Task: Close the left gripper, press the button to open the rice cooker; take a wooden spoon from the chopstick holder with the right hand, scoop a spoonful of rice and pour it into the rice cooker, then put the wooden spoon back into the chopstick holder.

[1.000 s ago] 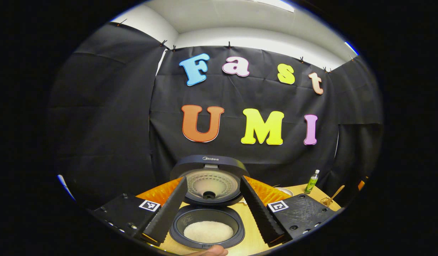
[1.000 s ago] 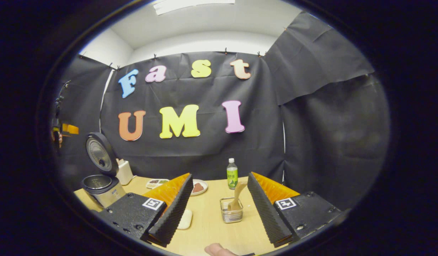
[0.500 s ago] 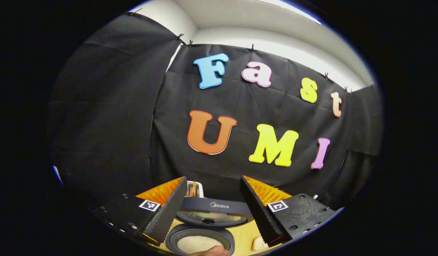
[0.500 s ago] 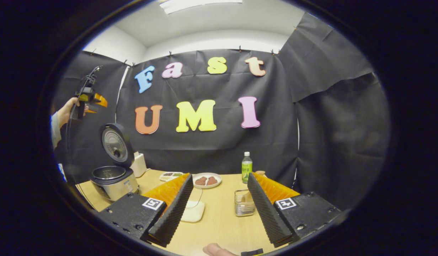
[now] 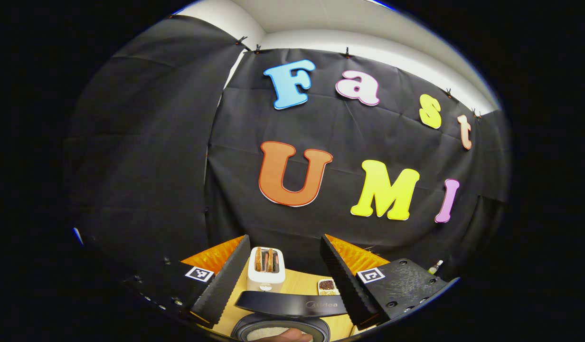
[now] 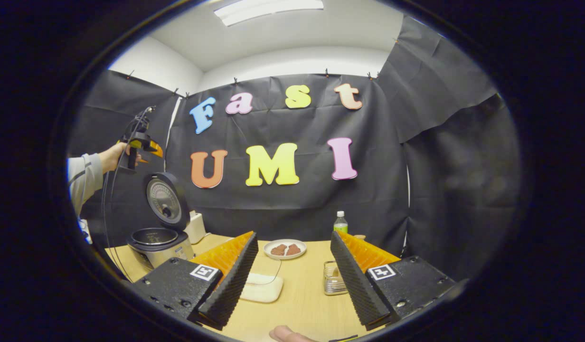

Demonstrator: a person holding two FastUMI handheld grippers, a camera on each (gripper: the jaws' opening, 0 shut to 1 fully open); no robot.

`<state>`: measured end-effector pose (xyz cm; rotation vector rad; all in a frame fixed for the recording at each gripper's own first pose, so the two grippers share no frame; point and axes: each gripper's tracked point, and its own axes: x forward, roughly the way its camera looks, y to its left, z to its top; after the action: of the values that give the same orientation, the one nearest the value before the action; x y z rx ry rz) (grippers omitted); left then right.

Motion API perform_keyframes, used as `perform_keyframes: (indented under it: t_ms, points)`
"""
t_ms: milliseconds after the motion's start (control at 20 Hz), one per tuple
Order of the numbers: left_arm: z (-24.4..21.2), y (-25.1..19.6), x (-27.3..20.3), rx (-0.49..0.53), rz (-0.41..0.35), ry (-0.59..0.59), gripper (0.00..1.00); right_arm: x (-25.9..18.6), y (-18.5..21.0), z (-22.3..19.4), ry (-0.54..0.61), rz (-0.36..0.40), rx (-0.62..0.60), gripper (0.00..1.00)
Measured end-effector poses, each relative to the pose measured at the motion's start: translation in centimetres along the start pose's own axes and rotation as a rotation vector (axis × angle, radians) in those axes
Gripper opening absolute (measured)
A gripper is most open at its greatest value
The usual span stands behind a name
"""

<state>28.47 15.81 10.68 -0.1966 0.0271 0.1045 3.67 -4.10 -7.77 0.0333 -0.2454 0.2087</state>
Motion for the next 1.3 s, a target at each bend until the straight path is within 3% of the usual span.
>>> perform_keyframes:
  t_ms: [300,650,750,800,1300]
  points:
    - [-2.7,-4.7,2.7,0.117,-0.076,0.007,0.94,0.5,-0.4,-1.2,0.011,0.006,0.036,0.99]
    - [-7.1,-5.8,3.1,0.223,-0.055,0.116,0.95,-0.7,-1.1,-2.1,0.031,-0.016,0.075,0.99]
    - [-7.6,-4.9,2.5,0.25,-0.027,0.112,1.0,-1.4,-0.8,-2.1,0.032,-0.021,0.077,0.99]
    - [-7.7,-5.2,2.4,0.235,-0.037,0.104,0.97,-1.9,-0.6,-2.0,0.031,-0.019,0.076,0.99]
    - [-12.2,-4.8,-4.9,0.234,-0.057,0.189,0.99,-7.2,0.1,0.1,-0.018,-0.038,0.071,0.96]
